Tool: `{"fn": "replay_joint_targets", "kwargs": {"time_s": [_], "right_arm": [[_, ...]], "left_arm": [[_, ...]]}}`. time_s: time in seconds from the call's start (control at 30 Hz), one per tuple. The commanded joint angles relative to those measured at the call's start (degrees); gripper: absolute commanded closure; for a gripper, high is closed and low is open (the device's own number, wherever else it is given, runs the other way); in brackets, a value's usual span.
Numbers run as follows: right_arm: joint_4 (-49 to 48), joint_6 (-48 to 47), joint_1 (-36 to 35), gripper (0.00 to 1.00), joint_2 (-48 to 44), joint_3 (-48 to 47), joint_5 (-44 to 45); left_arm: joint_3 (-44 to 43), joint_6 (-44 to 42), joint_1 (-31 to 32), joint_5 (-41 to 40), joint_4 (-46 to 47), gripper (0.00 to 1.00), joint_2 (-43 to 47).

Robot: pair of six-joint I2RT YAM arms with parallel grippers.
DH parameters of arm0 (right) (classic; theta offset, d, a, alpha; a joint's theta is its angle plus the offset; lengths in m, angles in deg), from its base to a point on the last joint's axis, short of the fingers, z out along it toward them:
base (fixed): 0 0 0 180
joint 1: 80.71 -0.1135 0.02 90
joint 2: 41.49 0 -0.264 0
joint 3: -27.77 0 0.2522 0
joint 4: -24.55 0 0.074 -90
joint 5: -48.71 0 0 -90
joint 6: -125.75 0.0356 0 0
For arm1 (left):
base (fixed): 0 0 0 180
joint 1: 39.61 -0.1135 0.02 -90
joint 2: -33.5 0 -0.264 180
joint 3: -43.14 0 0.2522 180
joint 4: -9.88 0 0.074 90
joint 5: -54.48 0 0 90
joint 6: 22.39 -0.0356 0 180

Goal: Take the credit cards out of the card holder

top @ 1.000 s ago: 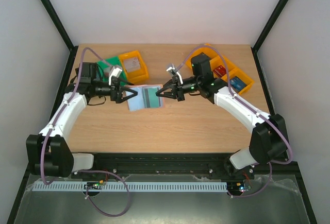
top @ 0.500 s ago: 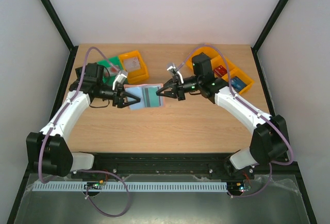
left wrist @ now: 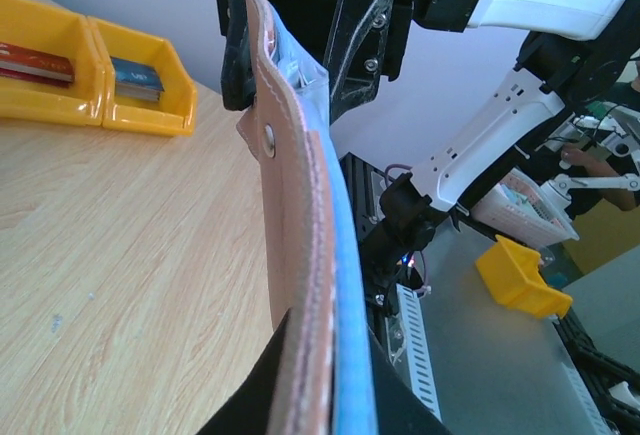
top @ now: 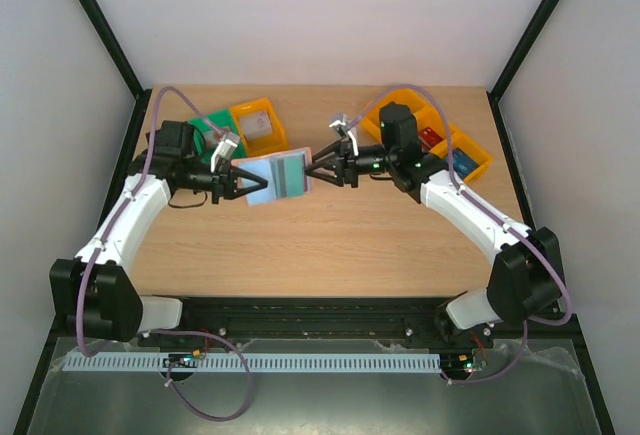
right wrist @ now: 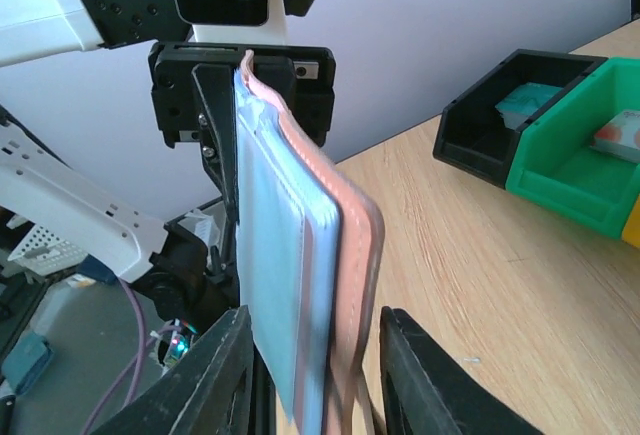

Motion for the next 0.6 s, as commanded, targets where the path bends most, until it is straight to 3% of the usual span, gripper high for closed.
{"fn": "replay_joint_targets", "kwargs": {"time_s": [0.0, 0.17, 0.33, 0.57], "right_arm": [[1.01, -2.42, 0.67, 0.66, -1.79, 0.78, -1.84], [2.75, -2.87, 0.65, 0.78, -0.91, 0.05, -3.73], [-2.85, 2.50, 0.43, 0.82, 0.04, 1.67, -1.37], [-4.10, 3.10, -0.48, 0.87, -0.76, 2.35, 1.37]], "left_arm": [[-1.39, -2.26, -0.62, 3.39, -0.72, 0.98, 0.76], [-1.56, -2.31, -0.54, 3.02, -0.57, 0.98, 0.30], [-1.41, -2.28, -0.10, 2.12, -0.51, 0.98, 0.23], [-1.49, -2.21, 0.24, 1.98, -0.35, 0.98, 0.14]]}}
